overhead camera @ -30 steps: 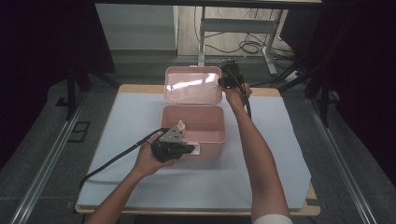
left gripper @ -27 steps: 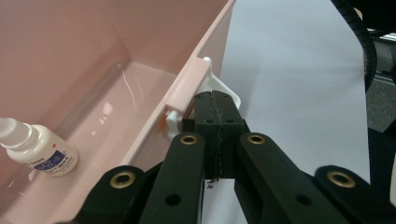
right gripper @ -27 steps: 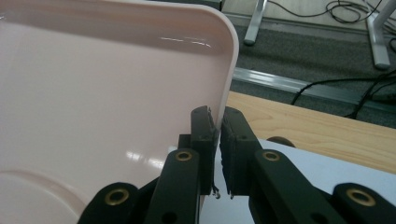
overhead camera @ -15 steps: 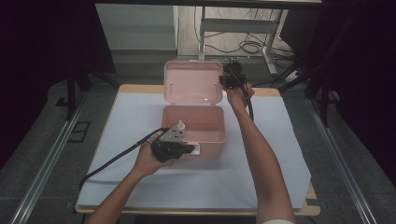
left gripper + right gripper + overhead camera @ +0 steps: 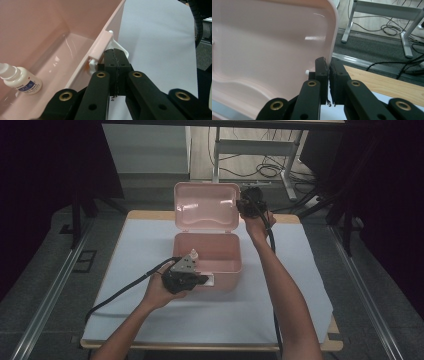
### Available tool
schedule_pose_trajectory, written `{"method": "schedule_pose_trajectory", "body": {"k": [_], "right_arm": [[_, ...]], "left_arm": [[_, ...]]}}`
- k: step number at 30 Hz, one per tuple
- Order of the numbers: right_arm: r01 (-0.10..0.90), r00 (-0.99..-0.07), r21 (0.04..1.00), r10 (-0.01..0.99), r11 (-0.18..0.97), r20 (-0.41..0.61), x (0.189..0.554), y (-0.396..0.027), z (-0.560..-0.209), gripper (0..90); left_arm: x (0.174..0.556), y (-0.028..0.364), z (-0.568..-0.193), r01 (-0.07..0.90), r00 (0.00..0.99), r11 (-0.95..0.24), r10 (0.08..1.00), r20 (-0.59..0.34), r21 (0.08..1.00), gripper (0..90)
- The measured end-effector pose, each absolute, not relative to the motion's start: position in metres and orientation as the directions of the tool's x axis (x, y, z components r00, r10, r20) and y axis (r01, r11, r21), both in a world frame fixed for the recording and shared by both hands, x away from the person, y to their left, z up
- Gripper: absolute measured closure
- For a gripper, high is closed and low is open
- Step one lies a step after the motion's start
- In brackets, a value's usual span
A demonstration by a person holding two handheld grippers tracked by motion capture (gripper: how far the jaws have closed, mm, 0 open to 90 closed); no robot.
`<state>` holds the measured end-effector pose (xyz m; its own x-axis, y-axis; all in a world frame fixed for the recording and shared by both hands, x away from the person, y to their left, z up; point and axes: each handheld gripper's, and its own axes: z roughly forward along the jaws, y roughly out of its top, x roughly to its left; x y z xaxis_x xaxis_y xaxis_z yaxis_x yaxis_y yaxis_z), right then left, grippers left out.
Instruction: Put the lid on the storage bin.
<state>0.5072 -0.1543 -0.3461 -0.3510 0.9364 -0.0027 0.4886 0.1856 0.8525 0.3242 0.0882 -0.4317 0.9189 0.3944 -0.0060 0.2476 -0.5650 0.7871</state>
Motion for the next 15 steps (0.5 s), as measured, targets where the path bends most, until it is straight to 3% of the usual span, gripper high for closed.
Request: {"method": "schedule_pose_trajectory", "body": {"k": [15], "right_arm": [[0.424,-0.363,0.884,0.931,0.196,-0.032,0.482,-0.156,-0.341,86.8]], "left_arm": [[0.324,0.088,-0.432,0.242,0.920,-0.568,0.391,-0.001,0.787,90.0]]}}
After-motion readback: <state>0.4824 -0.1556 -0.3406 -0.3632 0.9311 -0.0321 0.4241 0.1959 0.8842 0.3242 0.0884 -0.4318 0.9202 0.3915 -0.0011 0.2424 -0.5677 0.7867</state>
